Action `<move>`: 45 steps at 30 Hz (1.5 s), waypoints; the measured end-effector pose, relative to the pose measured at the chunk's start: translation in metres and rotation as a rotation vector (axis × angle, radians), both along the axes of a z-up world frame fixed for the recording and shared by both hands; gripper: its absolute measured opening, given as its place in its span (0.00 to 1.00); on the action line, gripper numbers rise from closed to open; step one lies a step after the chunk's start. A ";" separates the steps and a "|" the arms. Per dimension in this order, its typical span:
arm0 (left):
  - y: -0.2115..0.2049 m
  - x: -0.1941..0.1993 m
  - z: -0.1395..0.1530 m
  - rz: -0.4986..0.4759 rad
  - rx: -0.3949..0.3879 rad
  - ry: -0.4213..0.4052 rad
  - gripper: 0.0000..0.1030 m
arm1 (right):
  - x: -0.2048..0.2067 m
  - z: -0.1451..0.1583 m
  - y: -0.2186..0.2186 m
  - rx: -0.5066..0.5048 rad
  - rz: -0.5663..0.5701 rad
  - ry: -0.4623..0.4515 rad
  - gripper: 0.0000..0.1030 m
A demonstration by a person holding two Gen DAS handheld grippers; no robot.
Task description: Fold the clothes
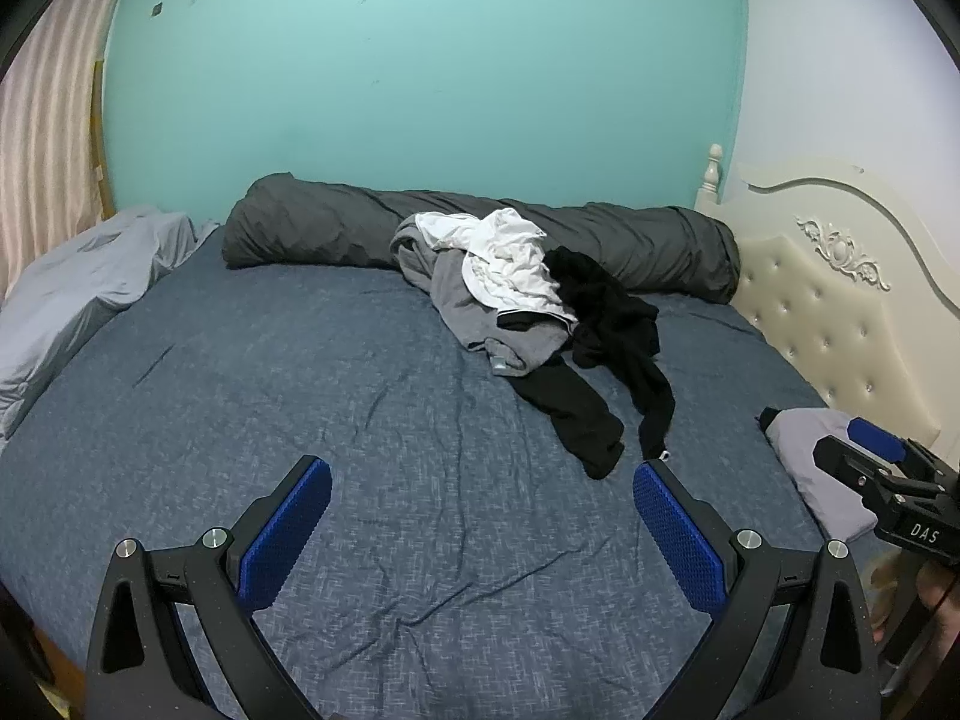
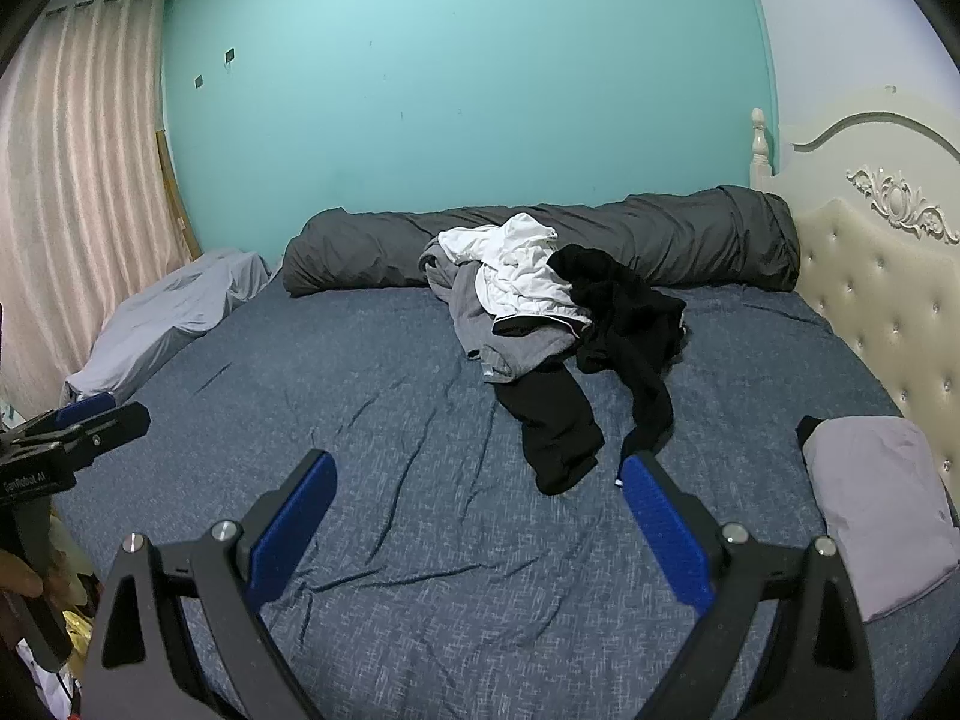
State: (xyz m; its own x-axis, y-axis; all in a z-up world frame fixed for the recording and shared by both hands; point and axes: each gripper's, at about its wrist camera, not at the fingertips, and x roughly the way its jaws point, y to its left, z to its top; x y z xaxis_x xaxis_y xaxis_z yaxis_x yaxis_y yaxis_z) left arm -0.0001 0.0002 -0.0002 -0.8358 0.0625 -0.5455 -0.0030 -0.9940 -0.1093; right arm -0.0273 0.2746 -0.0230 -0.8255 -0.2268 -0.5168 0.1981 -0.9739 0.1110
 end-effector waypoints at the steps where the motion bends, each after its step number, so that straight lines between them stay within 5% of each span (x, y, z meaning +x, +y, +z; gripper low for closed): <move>1: 0.000 0.000 0.000 0.000 -0.002 -0.001 1.00 | 0.000 0.000 0.000 -0.001 0.001 -0.003 0.94; 45: 0.011 -0.007 0.003 -0.025 -0.018 0.002 1.00 | -0.009 -0.009 0.020 -0.015 -0.032 -0.021 0.94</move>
State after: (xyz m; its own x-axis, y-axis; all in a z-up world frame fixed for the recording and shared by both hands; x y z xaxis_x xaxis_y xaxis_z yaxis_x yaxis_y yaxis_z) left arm -0.0070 0.0113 0.0026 -0.8349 0.0736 -0.5454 -0.0278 -0.9954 -0.0917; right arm -0.0366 0.2943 -0.0318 -0.8214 -0.2082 -0.5309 0.1644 -0.9779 0.1293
